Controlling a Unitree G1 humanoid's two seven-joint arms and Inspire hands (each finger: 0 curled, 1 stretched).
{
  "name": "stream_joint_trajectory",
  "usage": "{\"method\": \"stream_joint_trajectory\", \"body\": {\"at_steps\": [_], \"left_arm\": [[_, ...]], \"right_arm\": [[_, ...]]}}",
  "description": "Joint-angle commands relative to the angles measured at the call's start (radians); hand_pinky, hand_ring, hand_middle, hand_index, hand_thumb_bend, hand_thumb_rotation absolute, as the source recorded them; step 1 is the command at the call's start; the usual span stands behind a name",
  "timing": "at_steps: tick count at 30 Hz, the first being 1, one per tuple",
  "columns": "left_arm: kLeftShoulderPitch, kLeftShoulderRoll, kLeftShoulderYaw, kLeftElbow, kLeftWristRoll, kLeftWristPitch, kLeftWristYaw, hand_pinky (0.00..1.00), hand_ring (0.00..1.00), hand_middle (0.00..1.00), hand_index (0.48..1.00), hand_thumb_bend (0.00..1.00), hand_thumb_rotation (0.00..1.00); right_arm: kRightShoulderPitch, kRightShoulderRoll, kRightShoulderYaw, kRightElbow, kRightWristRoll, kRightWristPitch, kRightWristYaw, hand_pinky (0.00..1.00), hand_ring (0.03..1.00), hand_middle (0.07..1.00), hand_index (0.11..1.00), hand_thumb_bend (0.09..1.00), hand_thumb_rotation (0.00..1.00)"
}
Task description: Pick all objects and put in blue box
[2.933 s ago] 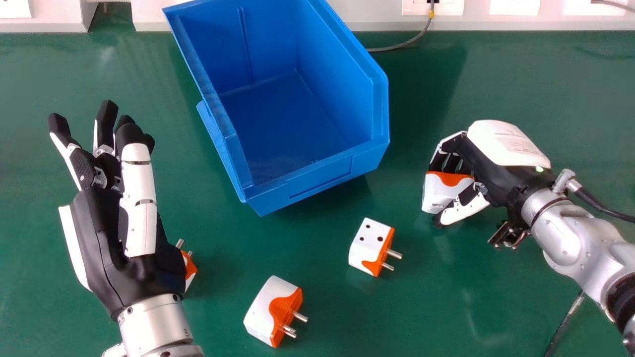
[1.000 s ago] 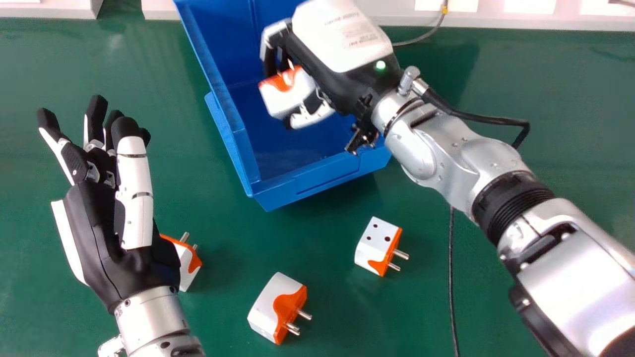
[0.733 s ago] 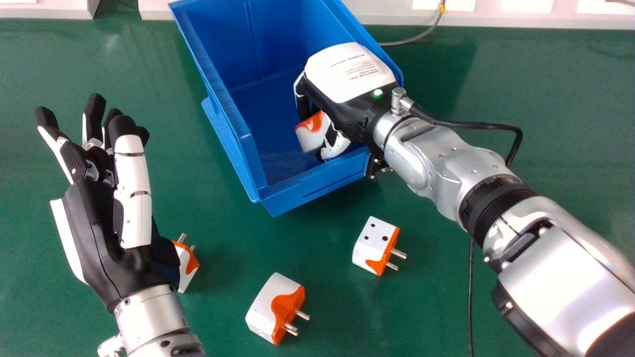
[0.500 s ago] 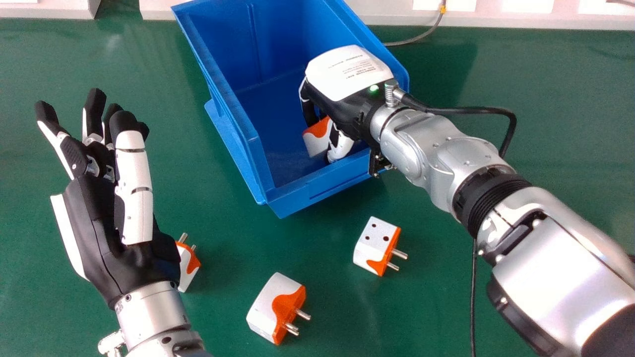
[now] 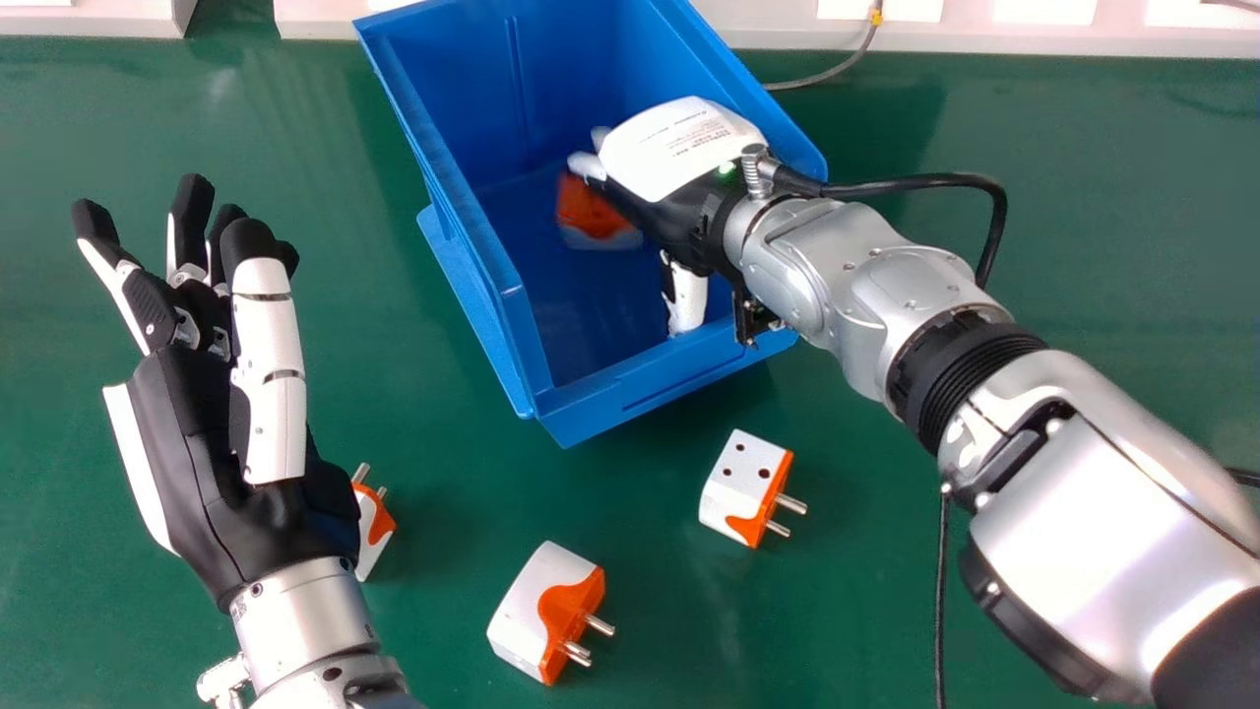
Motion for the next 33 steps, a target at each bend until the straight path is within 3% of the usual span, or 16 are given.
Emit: {"method": "stream_joint_trajectory", "body": {"at_steps": [1,4,10,13,15,19,23,25,30,33], "left_arm": [[-0.025,-0.104,-0.003,-0.013,0.011,-0.003,0.006,0.86,0.93,0.93,0.914,0.41,0.51],[-0.022,-0.105,-0.005,-0.012,0.017,-0.007,0.008,0.86,0.92,0.93,0.912,0.41,0.52],[-0.011,-0.102,-0.010,-0.016,0.011,-0.012,0.001,0.86,0.92,0.93,0.911,0.40,0.52],[-0.005,-0.106,-0.012,-0.019,0.014,-0.013,0.006,0.86,0.92,0.92,0.906,0.41,0.51],[-0.001,-0.110,-0.013,-0.020,0.016,-0.016,0.010,0.85,0.91,0.92,0.895,0.43,0.49],[0.015,-0.106,-0.022,-0.027,0.003,-0.017,0.001,0.86,0.92,0.92,0.898,0.42,0.49],[0.034,-0.105,-0.032,-0.041,0.000,-0.014,0.000,0.87,0.93,0.93,0.905,0.43,0.49],[0.046,-0.104,-0.037,-0.049,0.000,-0.013,0.000,0.87,0.93,0.93,0.910,0.43,0.49],[0.071,-0.101,-0.046,-0.061,0.009,-0.010,0.004,0.87,0.93,0.93,0.911,0.43,0.48],[0.080,-0.093,-0.050,-0.060,0.009,-0.013,-0.006,0.87,0.93,0.94,0.913,0.42,0.49]], "right_arm": [[-0.037,-0.019,-0.006,-0.034,0.010,-0.008,-0.050,1.00,1.000,1.000,1.000,0.987,0.26],[-0.039,-0.033,-0.025,-0.058,0.027,-0.014,-0.091,1.00,1.000,1.000,1.000,0.986,0.29],[-0.021,-0.094,-0.086,-0.169,0.080,-0.036,-0.115,1.00,1.000,1.000,1.000,0.987,0.31],[0.040,-0.153,-0.149,-0.334,0.133,-0.039,-0.082,1.00,1.000,1.000,1.000,0.975,0.31],[0.122,-0.195,-0.191,-0.511,0.150,-0.013,-0.086,1.00,1.000,1.000,1.000,0.970,0.31],[0.353,-0.256,-0.298,-0.934,0.149,0.043,-0.133,0.99,1.000,1.000,1.000,0.967,0.32],[0.594,-0.261,-0.419,-1.278,0.190,0.049,-0.150,1.00,1.000,1.000,1.000,0.923,0.37],[0.738,-0.254,-0.471,-1.408,0.205,0.004,-0.200,0.99,1.000,1.000,1.000,0.906,0.39],[1.011,-0.245,-0.506,-1.504,0.208,-0.124,-0.322,0.89,1.000,1.000,1.000,0.951,0.45],[1.163,-0.236,-0.479,-1.505,0.213,-0.155,-0.322,0.84,0.989,1.000,1.000,0.978,0.47]]}}
